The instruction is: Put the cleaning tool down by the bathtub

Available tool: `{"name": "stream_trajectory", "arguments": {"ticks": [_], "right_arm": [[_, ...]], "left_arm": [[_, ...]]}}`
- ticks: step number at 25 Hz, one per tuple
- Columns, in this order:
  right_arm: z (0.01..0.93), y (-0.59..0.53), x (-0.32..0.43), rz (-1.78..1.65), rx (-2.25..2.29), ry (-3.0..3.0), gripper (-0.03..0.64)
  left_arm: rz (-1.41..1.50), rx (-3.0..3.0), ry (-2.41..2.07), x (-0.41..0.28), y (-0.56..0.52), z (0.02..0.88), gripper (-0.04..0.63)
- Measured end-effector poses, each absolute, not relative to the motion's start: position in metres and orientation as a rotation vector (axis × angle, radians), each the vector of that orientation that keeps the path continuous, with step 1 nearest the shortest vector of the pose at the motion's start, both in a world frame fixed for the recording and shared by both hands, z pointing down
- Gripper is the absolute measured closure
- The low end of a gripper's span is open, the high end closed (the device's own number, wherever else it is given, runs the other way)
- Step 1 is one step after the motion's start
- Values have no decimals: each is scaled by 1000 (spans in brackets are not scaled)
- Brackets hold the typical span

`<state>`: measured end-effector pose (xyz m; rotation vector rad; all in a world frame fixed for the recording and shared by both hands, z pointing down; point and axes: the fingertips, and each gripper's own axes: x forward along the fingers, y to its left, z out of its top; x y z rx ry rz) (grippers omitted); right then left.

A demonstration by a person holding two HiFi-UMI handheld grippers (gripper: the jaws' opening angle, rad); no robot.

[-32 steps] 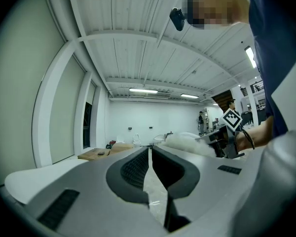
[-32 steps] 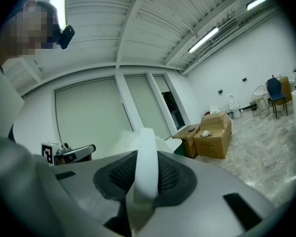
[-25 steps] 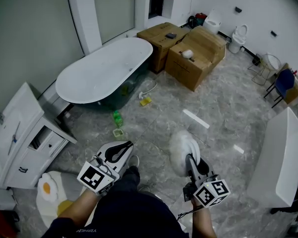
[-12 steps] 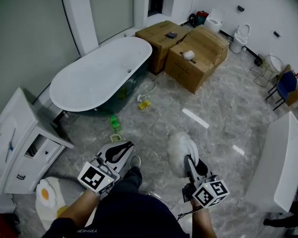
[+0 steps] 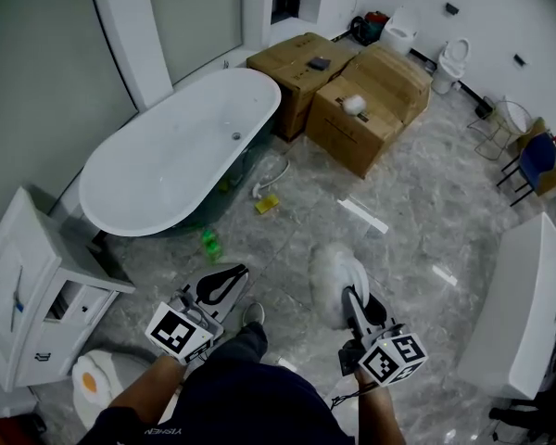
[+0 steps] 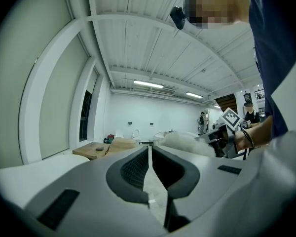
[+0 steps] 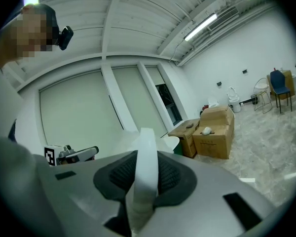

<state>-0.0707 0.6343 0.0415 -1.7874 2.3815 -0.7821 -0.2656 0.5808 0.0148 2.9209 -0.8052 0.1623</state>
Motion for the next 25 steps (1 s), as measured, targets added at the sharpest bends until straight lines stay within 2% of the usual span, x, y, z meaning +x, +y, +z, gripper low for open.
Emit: {"name": "stream_trajectory", "arguments": {"ticks": [11, 25], "right_arm": [[34, 524, -76, -768, -1848, 2345, 525], [37, 438, -56, -765, -1881, 2324, 525]], "left_arm": [[147, 2952, -724, -265, 461, 11, 549], [155, 2976, -723, -257, 375, 10, 549]]}}
